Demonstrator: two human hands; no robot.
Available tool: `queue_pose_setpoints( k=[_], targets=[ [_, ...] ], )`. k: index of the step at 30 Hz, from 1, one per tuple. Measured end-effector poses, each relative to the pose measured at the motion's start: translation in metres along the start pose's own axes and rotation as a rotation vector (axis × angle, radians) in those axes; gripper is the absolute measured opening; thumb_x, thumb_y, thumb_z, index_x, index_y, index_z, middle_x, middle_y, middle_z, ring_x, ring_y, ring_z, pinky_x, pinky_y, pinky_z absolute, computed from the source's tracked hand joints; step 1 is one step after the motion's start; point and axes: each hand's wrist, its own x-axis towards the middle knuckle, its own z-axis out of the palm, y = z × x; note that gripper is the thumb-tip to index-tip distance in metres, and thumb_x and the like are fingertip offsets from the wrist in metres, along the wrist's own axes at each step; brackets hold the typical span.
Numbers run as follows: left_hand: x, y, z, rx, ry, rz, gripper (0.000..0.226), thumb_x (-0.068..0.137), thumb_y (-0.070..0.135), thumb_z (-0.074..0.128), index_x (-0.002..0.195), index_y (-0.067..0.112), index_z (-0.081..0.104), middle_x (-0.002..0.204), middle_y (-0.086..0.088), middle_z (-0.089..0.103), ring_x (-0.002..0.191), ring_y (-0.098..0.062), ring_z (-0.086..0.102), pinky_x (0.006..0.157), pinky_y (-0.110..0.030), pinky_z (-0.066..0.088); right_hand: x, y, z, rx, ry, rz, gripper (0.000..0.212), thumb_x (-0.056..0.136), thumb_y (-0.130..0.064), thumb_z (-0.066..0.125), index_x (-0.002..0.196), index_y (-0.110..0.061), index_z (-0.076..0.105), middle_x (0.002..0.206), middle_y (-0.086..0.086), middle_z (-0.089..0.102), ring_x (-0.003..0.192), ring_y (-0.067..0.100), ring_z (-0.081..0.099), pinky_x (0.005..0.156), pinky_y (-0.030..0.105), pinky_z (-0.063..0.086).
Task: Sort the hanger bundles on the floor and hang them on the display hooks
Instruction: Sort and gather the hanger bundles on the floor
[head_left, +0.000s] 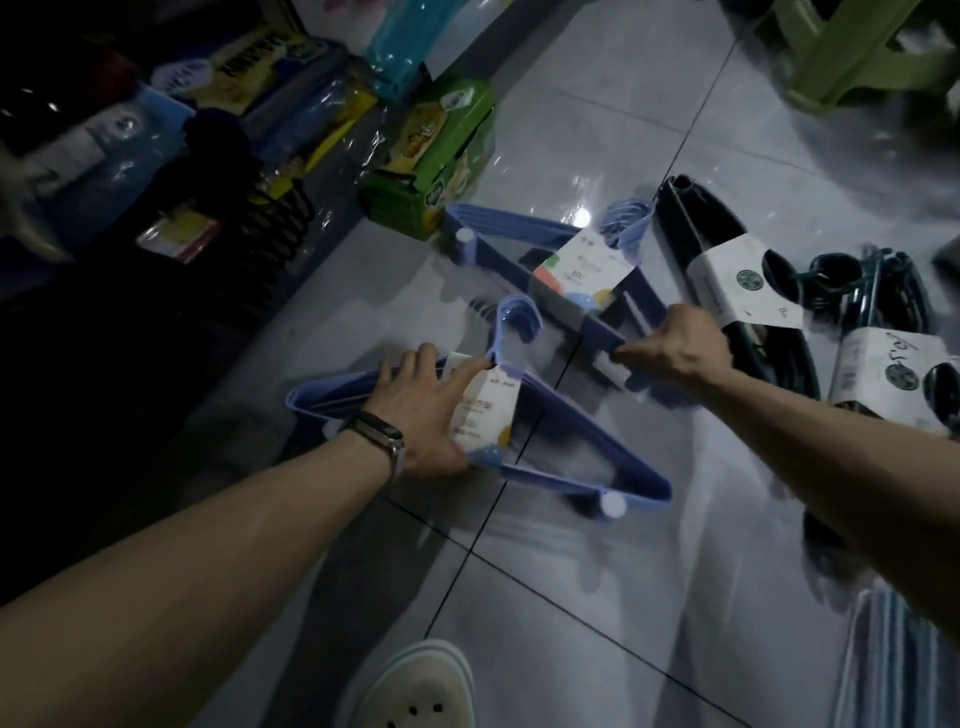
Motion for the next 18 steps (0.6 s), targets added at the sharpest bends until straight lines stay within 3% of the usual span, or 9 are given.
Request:
queue_pose_setpoints(
  k=[2,5,7,10,13,15,18],
  targets=[
    [-0.012,0.009,0.010,-0.079,0.052,0.009,0.110,0.066,0.080,0.070,0.151,0.044,0.010,0.138,-0.011,0.030,0.129,-0.035,0.038,0.109,-0.054,0.037,-0.010,-0.001,-0.013,0.000,0.088,-0.040,0.029,0.070,-0.031,0.087,0.082,-0.009,0.073,0.057,0.002,0.071,0.057,0.015,0.070,0.050,0.029,0.055],
    [-0.025,0.019,0.029,-0.151,0.118,0.043,0.110,0.068,0.078,0.072,0.154,0.042,0.015,0.141,-0.010,0.033,0.130,-0.033,0.040,0.107,-0.048,0.041,-0.023,0.000,-0.037,-0.077,0.230,-0.133,0.046,0.068,-0.035,0.087,0.099,-0.007,0.071,0.055,-0.003,0.066,0.055,0.006,0.059,0.047,0.026,0.041],
    [-0.029,0.016,0.037,-0.211,0.104,0.070,0.113,0.067,0.077,0.076,0.155,0.044,0.014,0.144,-0.007,0.035,0.129,-0.029,0.045,0.106,-0.048,0.045,-0.029,0.003,-0.055,-0.092,0.271,-0.225,0.054,0.064,-0.039,0.089,0.103,-0.010,0.066,0.060,-0.002,0.065,0.058,0.010,0.060,0.051,0.030,0.044],
    [-0.036,-0.002,0.039,-0.339,0.097,-0.032,0.128,0.059,0.074,0.084,0.158,0.042,0.010,0.154,-0.002,0.040,0.130,-0.026,0.052,0.105,-0.052,0.049,-0.042,0.012,-0.080,-0.105,0.189,-0.377,0.063,0.059,-0.041,0.095,0.106,-0.011,0.065,0.082,0.006,0.069,0.074,0.029,0.067,0.067,0.048,0.059],
    [-0.060,-0.031,0.049,-0.374,0.099,-0.216,0.127,0.067,0.049,0.091,0.162,0.035,0.007,0.153,-0.007,0.047,0.130,-0.033,0.055,0.104,-0.048,0.049,-0.065,0.022,-0.090,-0.165,0.094,-0.518,0.067,0.054,-0.044,0.095,0.101,-0.013,0.059,0.096,0.008,0.059,0.078,0.033,0.059,0.067,0.048,0.053],
    [-0.077,-0.050,0.057,-0.545,0.169,-0.247,0.117,0.069,0.039,0.093,0.160,0.033,0.020,0.142,-0.005,0.054,0.120,-0.025,0.061,0.096,-0.040,0.053,-0.084,0.030,-0.081,-0.190,0.018,-0.591,0.065,0.052,-0.042,0.095,0.099,-0.018,0.056,0.092,0.002,0.053,0.077,0.030,0.055,0.065,0.045,0.048],
    [-0.097,-0.066,0.062,-0.829,0.261,-0.251,0.093,0.066,0.028,0.097,0.144,0.014,0.051,0.120,0.002,0.063,0.098,0.002,0.064,0.084,-0.028,0.056,-0.104,0.044,-0.057,-0.227,-0.073,-0.619,0.080,0.053,-0.035,0.099,0.121,-0.013,0.064,0.109,0.000,0.059,0.092,0.030,0.061,0.077,0.046,0.052]
  ],
)
